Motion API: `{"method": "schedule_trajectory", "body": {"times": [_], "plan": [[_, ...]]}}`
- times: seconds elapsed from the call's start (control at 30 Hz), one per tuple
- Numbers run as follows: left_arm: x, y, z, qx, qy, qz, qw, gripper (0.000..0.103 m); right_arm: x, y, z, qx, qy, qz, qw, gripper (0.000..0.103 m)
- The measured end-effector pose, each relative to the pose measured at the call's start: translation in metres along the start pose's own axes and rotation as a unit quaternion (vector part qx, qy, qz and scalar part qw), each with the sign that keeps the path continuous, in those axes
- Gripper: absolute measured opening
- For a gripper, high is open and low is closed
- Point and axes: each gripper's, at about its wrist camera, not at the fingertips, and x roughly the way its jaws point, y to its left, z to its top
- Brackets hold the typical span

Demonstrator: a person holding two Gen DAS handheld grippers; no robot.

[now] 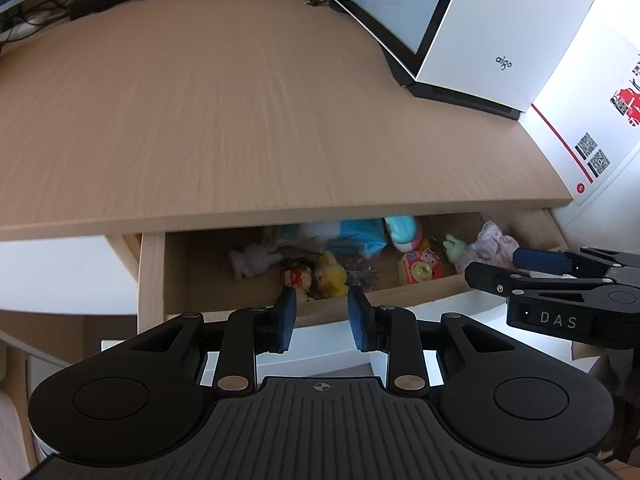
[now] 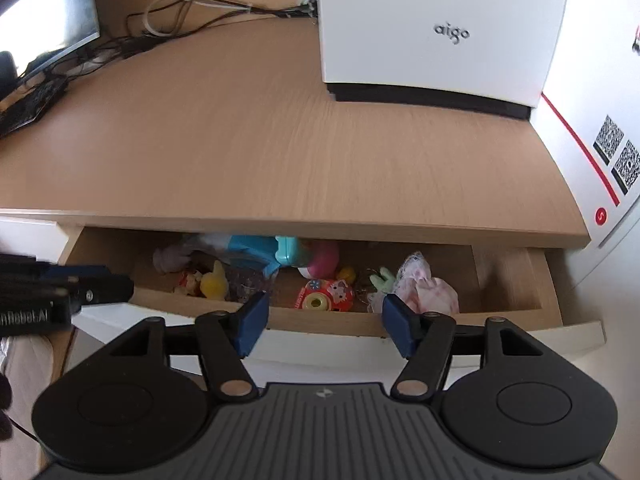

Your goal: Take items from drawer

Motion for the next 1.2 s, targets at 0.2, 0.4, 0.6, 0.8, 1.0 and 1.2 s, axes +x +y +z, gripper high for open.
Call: {"method": "schedule_trajectory", "body": {"times": [0.2, 0.4, 0.6, 0.8, 1.0, 1.2], "plan": [[-0.010, -0.002, -0.016, -0.016, 0.003, 0.001, 0.9999, 0.031, -0.011, -0.002, -0.017, 0.001, 0.003, 0.015, 1.000, 0.066], [-0.020, -0.011, -0.034, -0.009, -0.005, 0.014, 0.9998, 0.031, -0.024, -0.007, -0.035, 0.011, 0.008, 0.044, 0.999, 0.076], [-0.026, -0.017, -0.048, -0.006, -0.013, 0.025, 0.9996, 0.031, -0.030, 0.001, -0.050, -0.004, 0.008, 0.048, 0.999, 0.083], [-0.033, -0.020, -0.056, -0.009, -0.003, 0.033, 0.9994, 0.031, -0.035, -0.003, -0.055, -0.005, 0.013, 0.056, 0.998, 0.084], [-0.038, -0.029, -0.064, 0.011, 0.010, 0.022, 0.9996, 0.028, -0.042, -0.009, -0.062, 0.000, 0.022, 0.071, 0.997, 0.084], [-0.038, -0.029, -0.060, 0.008, 0.044, -0.025, 0.9987, 0.028, -0.060, -0.038, -0.063, 0.073, 0.011, 0.057, 0.996, 0.084]]}}
